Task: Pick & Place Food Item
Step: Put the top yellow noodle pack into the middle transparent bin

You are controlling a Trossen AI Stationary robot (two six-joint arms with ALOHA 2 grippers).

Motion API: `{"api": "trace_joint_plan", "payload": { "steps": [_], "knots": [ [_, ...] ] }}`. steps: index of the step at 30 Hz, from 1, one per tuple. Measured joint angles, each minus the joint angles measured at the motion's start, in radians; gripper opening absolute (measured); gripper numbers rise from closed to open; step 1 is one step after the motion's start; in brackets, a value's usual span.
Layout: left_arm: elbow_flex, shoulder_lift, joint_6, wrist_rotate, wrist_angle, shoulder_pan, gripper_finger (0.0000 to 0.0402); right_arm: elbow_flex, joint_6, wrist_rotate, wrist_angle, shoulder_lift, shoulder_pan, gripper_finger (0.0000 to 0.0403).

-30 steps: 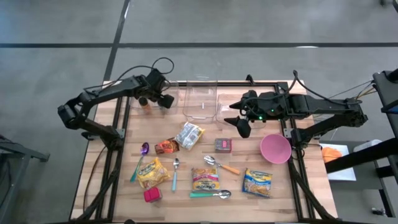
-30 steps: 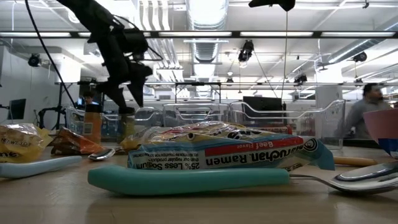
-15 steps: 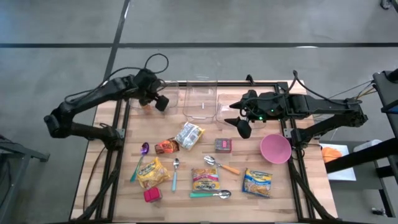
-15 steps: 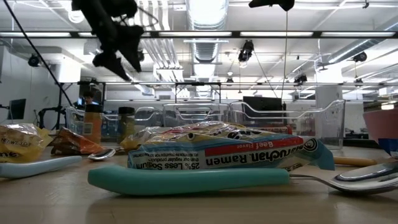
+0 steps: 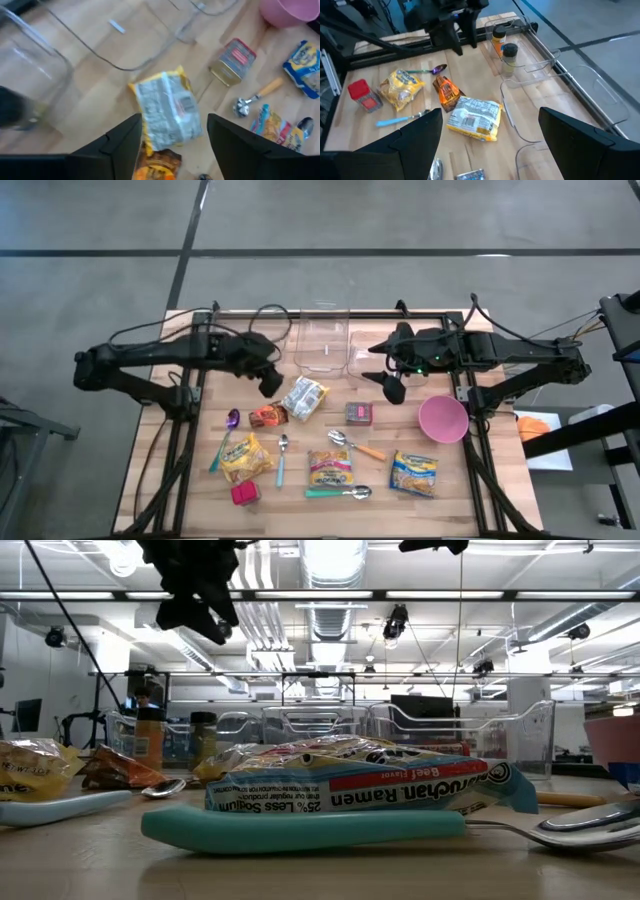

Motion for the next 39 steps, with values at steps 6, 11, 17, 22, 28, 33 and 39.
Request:
{"api": "trace_joint_plan", "payload": {
  "steps": [6,11,17,22,28,33,39],
  "knots": [
    [-0.001,0.095,-0.096,0.000,-0.001,-0.047,0.0196,0.000,-0.033,-0.008,-0.032,0.000,0.001,0.0325],
    [-0.001,0.160,-0.113,0.001,0.003,-0.088,0.0161,-0.003,-0.075,-0.008,-0.120,0.021,0.001,0.0325],
    [-0.001,0.149,-0.132,-0.009,0.003,-0.100,0.0122,-0.006,-0.299,-0.007,-0.118,0.128,0.021,0.0325],
    [-0.001,0.094,-0.143,-0.042,0.003,-0.110,0.0090,-0.006,-0.439,-0.008,-0.073,0.258,0.023,0.0324],
    [-0.001,0.038,-0.140,-0.045,-0.014,-0.141,0.0046,-0.007,-0.663,-0.008,0.011,0.397,0.030,0.0324],
    [-0.002,-0.019,-0.130,-0.113,-0.086,-0.151,0.0020,-0.007,-0.789,-0.004,0.083,0.492,0.030,0.0324],
    [-0.108,-0.139,-0.084,-0.103,0.034,-0.150,0.0005,-0.007,-0.852,-0.003,0.173,0.559,0.032,0.0324]
  ]
}}
